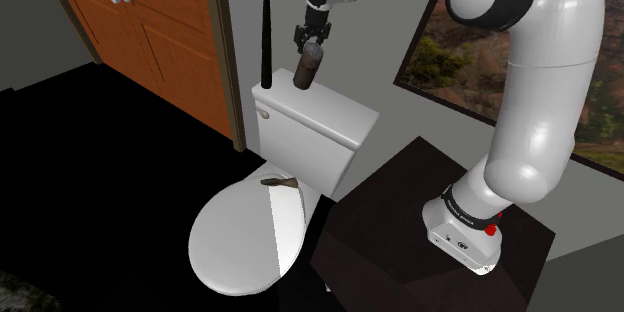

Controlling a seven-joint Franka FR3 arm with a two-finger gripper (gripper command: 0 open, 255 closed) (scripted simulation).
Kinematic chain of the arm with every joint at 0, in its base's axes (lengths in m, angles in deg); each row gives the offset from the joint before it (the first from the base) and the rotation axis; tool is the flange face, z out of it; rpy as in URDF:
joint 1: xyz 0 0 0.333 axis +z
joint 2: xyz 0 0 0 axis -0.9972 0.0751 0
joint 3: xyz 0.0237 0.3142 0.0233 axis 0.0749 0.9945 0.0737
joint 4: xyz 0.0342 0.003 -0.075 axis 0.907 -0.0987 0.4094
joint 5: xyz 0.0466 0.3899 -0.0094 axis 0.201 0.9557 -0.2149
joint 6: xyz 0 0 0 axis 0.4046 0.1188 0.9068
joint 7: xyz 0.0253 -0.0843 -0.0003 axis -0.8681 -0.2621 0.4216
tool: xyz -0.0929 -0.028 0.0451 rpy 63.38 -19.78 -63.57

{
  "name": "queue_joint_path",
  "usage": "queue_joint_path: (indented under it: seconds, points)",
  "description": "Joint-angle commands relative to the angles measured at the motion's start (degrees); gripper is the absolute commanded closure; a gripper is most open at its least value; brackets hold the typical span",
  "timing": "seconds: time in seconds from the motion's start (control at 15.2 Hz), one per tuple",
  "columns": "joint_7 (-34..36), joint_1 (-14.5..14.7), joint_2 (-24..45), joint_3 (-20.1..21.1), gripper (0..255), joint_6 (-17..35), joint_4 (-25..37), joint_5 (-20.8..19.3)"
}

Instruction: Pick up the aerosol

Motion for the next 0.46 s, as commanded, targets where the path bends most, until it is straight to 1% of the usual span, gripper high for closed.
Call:
queue_joint_path:
  seconds: [0.0, 0.26, 0.4]
  points:
    - [0.1, 0.0, -0.6, -0.1, 255, -1.2, 0.6, -0.1]
    - [0.3, 0.0, -1.6, -0.2, 255, -3.8, 2.2, -0.3]
    - [0.3, 0.0, -1.6, -0.2, 255, -3.9, 2.3, -0.3]
